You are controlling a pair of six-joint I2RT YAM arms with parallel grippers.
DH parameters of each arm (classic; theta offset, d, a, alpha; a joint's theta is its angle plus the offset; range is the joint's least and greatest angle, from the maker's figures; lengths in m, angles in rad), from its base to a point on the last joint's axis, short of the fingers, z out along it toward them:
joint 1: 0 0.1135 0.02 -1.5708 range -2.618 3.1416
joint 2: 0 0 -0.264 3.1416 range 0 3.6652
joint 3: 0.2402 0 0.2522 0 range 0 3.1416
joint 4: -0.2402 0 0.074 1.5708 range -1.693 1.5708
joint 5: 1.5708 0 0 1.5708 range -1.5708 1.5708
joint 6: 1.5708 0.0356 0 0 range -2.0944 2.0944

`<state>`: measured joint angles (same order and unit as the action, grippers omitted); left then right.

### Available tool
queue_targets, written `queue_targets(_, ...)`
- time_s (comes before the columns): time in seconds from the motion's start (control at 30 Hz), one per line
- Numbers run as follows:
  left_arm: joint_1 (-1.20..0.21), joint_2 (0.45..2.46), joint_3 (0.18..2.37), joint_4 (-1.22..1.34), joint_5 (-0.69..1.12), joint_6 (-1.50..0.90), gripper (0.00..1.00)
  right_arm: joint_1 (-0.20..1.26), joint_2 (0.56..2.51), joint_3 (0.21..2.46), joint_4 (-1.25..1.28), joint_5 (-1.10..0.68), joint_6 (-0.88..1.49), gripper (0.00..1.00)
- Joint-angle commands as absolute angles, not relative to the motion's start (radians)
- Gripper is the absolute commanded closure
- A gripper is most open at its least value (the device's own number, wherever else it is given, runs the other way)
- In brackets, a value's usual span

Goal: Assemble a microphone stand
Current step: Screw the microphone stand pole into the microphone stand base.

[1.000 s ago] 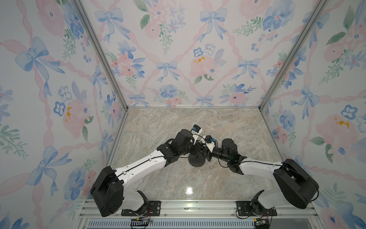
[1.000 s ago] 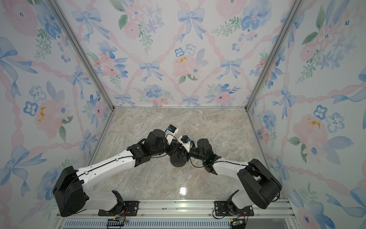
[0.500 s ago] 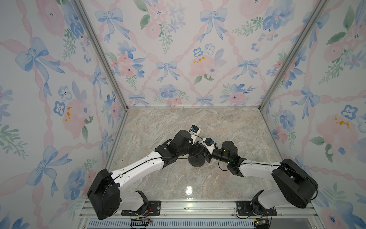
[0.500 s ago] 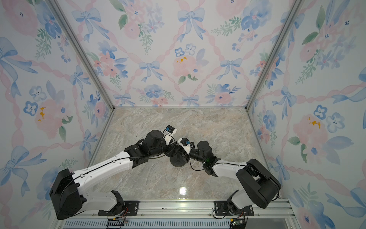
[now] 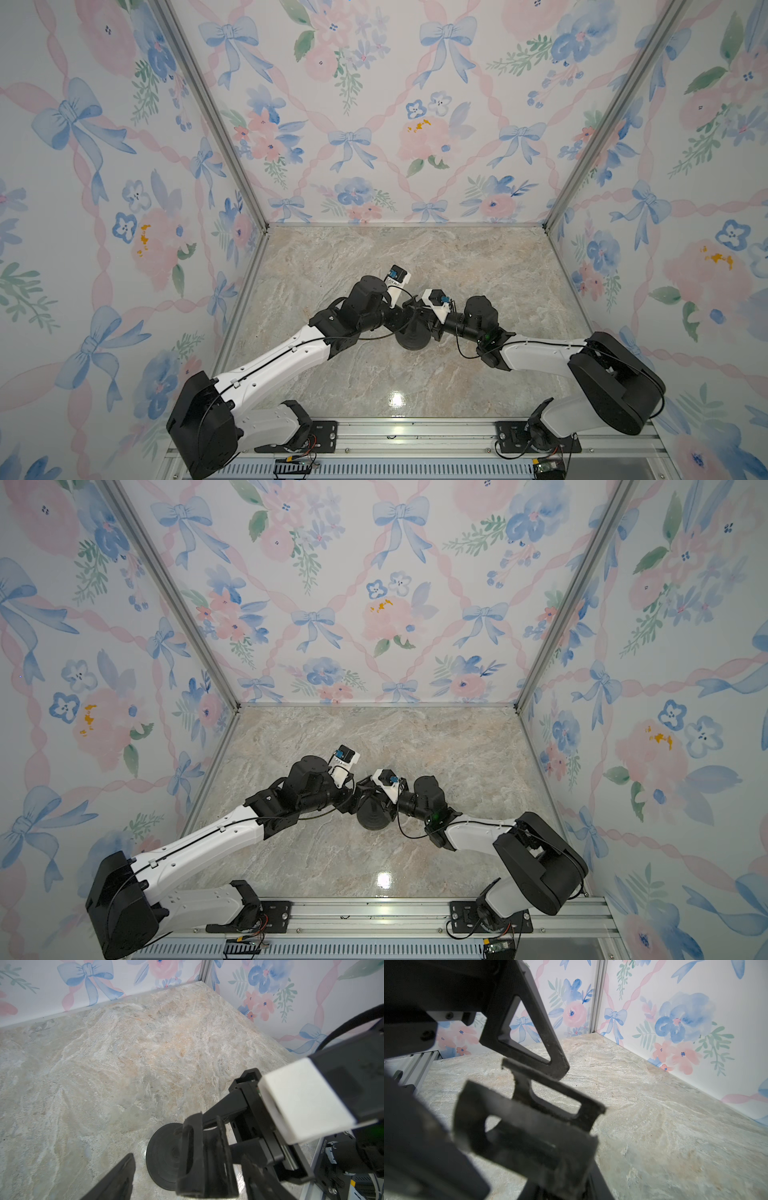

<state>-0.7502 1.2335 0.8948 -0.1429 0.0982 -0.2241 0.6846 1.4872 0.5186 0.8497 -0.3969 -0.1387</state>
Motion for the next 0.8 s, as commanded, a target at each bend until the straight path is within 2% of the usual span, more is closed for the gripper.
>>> queue_targets(0.0,-0.729,1.292,0.956,-0.205,0.171,-0.135,0.27,0.692,1.506,0.517,0.775,-0.394,-0.166,0.87)
queue_targets(0.1,-0.727,1.342,1.01,-0.261,0.184,-0.082,0.4,0.692,1.512,0.517,0.776,-0.397,-0.169,0.86)
queue_targets(0.2,-0.725,1.37,1.047,-0.297,0.173,-0.029,0.58,0.692,1.52,0.517,0.788,-0.402,-0.168,0.85)
queue_targets(0.33,-0.721,1.368,1.047,-0.308,0.193,0.062,0.88,0.686,1.526,0.518,0.797,-0.427,-0.161,0.84)
queue_targets(0.37,-0.721,1.361,1.041,-0.307,0.194,0.091,0.91,0.683,1.527,0.518,0.798,-0.434,-0.157,0.84)
queue_targets(0.63,-0.721,1.315,1.002,-0.306,0.247,0.326,0.89,0.673,1.517,0.506,0.804,-0.468,-0.161,0.82)
queue_targets(0.77,-0.681,1.32,0.999,-0.305,0.312,0.356,0.89,0.67,1.504,0.508,0.776,-0.494,-0.171,0.8)
